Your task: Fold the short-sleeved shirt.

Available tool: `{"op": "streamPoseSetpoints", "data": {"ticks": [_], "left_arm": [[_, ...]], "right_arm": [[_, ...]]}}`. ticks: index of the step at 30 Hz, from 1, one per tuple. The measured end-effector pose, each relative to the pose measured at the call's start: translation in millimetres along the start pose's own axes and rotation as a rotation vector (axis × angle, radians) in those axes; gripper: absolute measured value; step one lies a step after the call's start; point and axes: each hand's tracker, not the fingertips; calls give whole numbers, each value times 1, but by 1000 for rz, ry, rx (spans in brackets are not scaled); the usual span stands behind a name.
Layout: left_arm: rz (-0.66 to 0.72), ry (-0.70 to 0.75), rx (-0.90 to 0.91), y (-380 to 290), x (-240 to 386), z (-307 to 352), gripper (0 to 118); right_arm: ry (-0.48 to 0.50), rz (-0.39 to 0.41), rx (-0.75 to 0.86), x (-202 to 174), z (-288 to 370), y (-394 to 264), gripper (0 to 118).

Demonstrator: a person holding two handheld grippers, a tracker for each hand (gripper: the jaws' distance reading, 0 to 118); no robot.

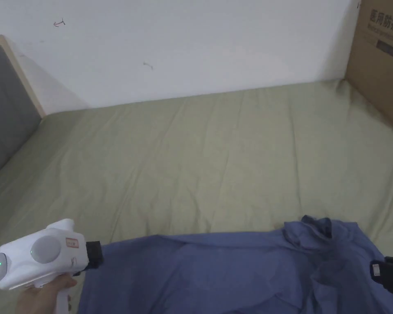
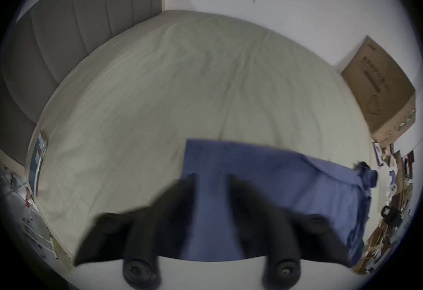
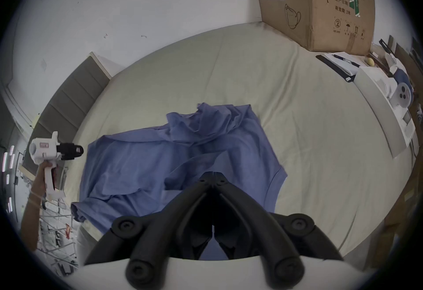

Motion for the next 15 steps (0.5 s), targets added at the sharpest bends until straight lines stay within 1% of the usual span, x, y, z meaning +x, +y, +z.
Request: {"op": "streamPoseSetpoints", "data": {"ticks": [1, 2, 3, 6, 7, 8, 10, 11, 12, 13, 14, 15], "left_arm": [[-8, 22, -31, 8, -1, -13, 50], [-13, 40, -55, 14, -2, -25, 73], [0, 48, -58, 18, -3, -34, 87], [96, 36, -80, 23, -5, -53, 88], [107, 26, -85, 22, -4, -58, 87], [76, 39, -94, 16, 6, -58, 87], [-62, 105, -112, 10, 16, -60, 82], [-48, 117, -119, 11, 18, -58, 77], [-19, 108, -114, 14, 21, -54, 62], [-9, 115, -112, 17, 21, -50, 44], [-10, 146, -105, 18, 22, -45, 19], [-31, 156, -95, 19, 23, -42, 0]], "right_arm": [[-8, 2, -3, 3, -4, 1, 0], [-15, -2, -13, 6, -8, 2, 0], [-16, -7, -23, 9, -11, 2, 0], [-22, -20, -50, 18, -24, 3, 0], [-28, -19, -57, 21, -28, 3, 0], [-35, -22, -65, 23, -32, 4, 0], [-39, -35, -82, 29, -41, 7, 0], [-35, -39, -89, 31, -45, 9, 0], [-30, -38, -94, 33, -48, 12, 0], [-27, -28, -104, 34, -53, 16, 0], [-37, -14, -113, 35, -58, 22, 6], [-60, 19, -131, 35, -63, 27, 32]]}}
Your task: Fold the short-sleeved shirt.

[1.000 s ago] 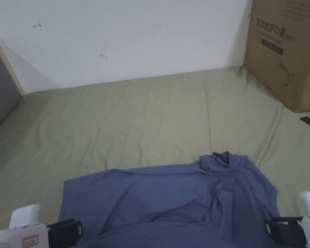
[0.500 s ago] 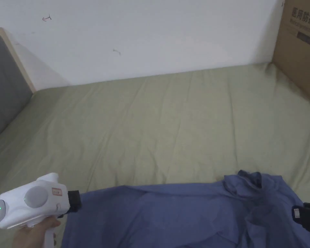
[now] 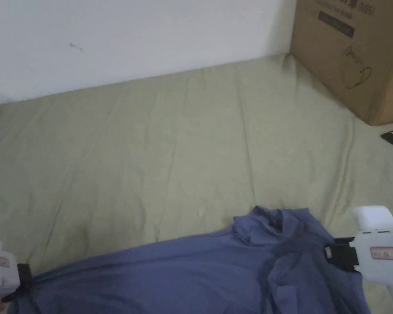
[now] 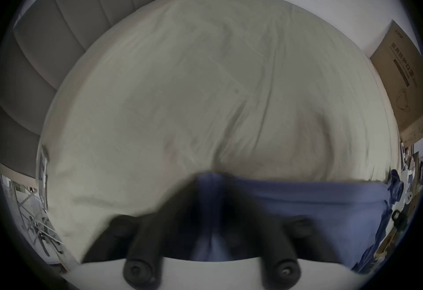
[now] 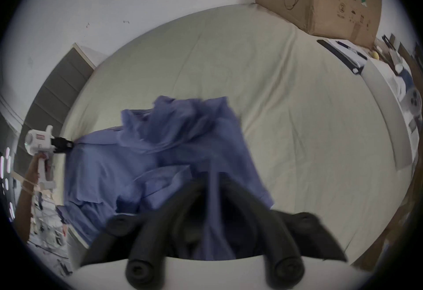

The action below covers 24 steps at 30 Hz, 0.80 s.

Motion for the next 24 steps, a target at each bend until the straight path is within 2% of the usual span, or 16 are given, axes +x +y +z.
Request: {"op": "streamPoseSetpoints", "data": {"ticks": [2, 3, 4, 11, 12, 14, 15, 18, 19, 20, 21, 22, 24], "left_arm": [[-2, -31, -14, 1, 0, 7, 0], [-19, -32, -7, -2, 2, 11, 0], [-30, -28, 0, -4, 4, 16, 0], [-40, -75, 48, 3, -3, 46, 0], [-42, -81, 52, 3, -4, 49, 0], [-49, -88, 56, 13, -14, 43, 0], [-54, -91, 56, 14, -15, 44, 0], [-68, -92, 59, 20, -23, 38, 0], [-70, -93, 60, 21, -23, 39, 0], [-71, -93, 62, 21, -24, 40, 0], [-78, -92, 64, 22, -25, 39, 0], [-83, -91, 69, 22, -25, 41, 0], [-93, -98, 78, 24, -26, 47, 0]], "right_arm": [[-31, 68, -15, 0, -12, 16, 83], [-31, 99, -24, 0, -18, 23, 104], [-41, 124, -36, -1, -25, 31, 109], [-83, 374, -103, -32, -80, 76, 107], [-85, 399, -111, -35, -90, 79, 100], [-83, 396, -163, -40, -109, 85, 97], [-47, 379, -181, -40, -117, 86, 92], [-61, 326, -189, -34, -123, 91, 89], [-47, 306, -187, -31, -118, 93, 83], [-59, 315, -170, -31, -113, 93, 69], [-85, 326, -141, -30, -107, 95, 42], [-134, 332, -110, -30, -100, 94, 6], [-71, 253, -129, -26, -95, 94, 5]]}}
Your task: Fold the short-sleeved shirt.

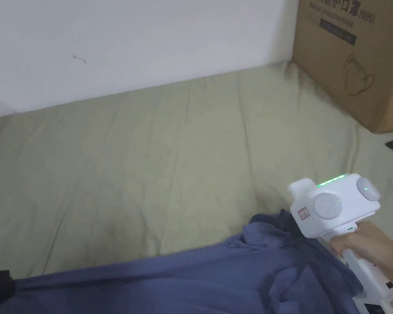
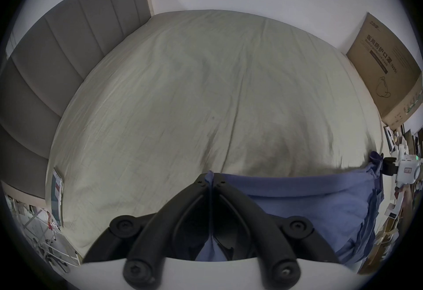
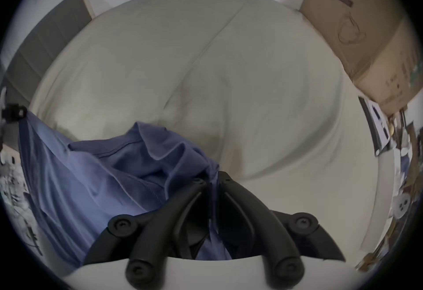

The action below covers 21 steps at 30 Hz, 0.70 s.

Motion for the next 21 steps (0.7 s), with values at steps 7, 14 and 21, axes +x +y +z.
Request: {"op": "streamPoseSetpoints", "data": {"ticks": [7, 14, 21], "left_arm": [[-19, -11, 97, 6, 4, 55, 0], [-18, -47, 315, 48, 16, 148, 0], [-18, -40, 545, 146, 44, 238, 0]], "right_arm": [[60, -140, 107, 10, 71, 13, 5], [98, -214, 362, 24, 199, 66, 5], [5, -214, 529, 27, 310, 153, 5]]}}
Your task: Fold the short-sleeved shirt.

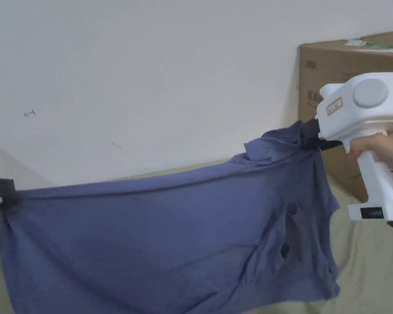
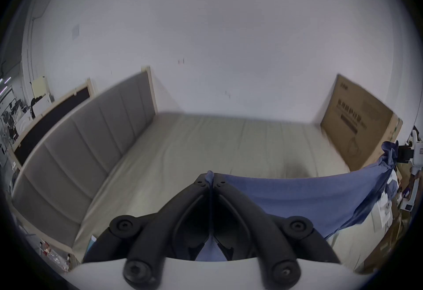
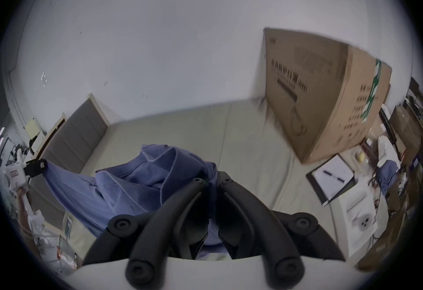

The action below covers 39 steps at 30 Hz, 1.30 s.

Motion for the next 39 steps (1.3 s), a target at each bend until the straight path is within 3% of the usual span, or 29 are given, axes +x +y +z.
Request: {"op": "streamPoseSetpoints", "data": {"ticks": [6, 10, 13, 14, 16, 21, 24, 30, 33, 39], "left_arm": [[22, 36, 122, 109, 30, -8, 0], [-15, 59, 188, 175, 48, -15, 0], [-56, 99, 254, 217, 56, -14, 0], [-40, 115, 299, 227, 59, -12, 0], [-109, 132, 293, 247, 62, -11, 0], [-48, 137, 329, 267, 57, -17, 0], [-59, 146, 335, 257, 50, -35, 0], [-11, 128, 227, 195, 41, -104, 0], [1, 132, 168, 137, 42, -153, 0], [-63, 135, -138, -5, 48, -264, 0]], "right_arm": [[-39, -53, 94, -19, 3, 111, 5], [-80, -38, 156, -31, 5, 185, 5], [-57, -95, 222, -39, 15, 230, 5], [-45, -119, 261, -42, 19, 241, 5], [-61, -92, 258, -50, 24, 262, 5], [-41, -98, 311, -73, 38, 267, 5], [-80, -42, 283, -80, 23, 254, 5], [-75, -57, 144, -68, -55, 201, 5], [-94, -63, 45, -59, -111, 162, 5], [-178, -3, -248, -39, -248, 39, 5]]}}
